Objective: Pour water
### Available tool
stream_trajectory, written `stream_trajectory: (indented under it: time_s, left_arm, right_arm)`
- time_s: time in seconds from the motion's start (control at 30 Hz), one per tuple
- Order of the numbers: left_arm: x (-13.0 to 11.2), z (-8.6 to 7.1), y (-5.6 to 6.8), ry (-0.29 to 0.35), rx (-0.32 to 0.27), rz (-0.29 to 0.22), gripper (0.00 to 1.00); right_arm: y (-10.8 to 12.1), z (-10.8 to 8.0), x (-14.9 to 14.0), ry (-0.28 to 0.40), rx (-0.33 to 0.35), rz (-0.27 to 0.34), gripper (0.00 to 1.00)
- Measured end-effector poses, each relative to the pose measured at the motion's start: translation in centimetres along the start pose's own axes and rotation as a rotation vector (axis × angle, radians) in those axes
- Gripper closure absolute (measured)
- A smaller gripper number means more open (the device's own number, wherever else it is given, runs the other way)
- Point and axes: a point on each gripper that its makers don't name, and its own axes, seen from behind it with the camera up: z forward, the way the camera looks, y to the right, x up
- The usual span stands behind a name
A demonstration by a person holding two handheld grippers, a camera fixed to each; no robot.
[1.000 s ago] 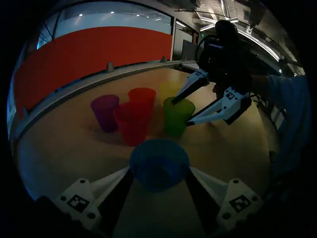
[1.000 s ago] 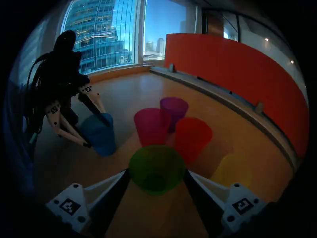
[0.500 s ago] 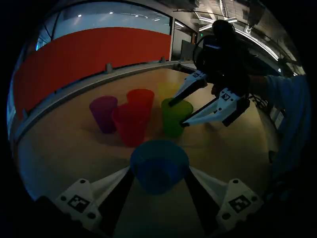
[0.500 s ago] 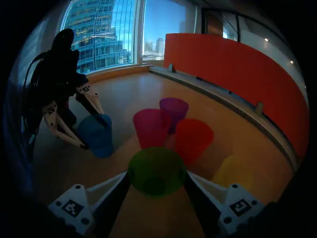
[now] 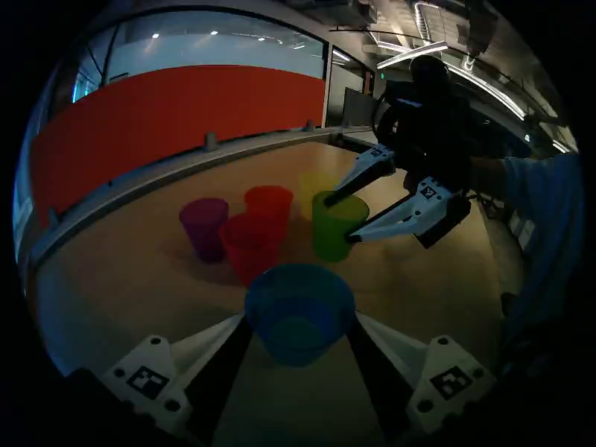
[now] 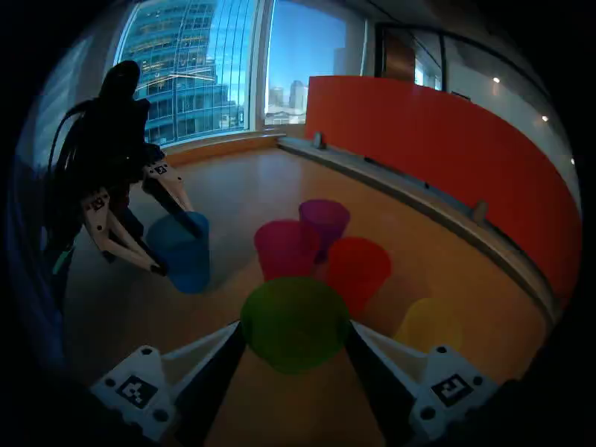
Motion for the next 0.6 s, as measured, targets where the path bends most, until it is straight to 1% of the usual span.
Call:
stream_trajectory:
  time_s: [0.2, 0.4, 0.6]
  left_arm:
    - [1.1, -1.5, 0.4, 0.026, 0.017, 0.005, 0.15]
    - [2.0, -2.9, 1.0, 0.05, 0.041, 0.019, 0.15]
    - [2.8, -4.0, 1.4, 0.079, 0.058, 0.016, 0.15]
  right_arm:
    - [-0.6, -1.6, 1.4, 0.046, -0.012, -0.005, 0.08]
    - [-1.5, -3.4, 3.2, 0.114, -0.024, -0.005, 0.08]
    - [-2.1, -5.2, 4.7, 0.181, -0.045, -0.016, 0.07]
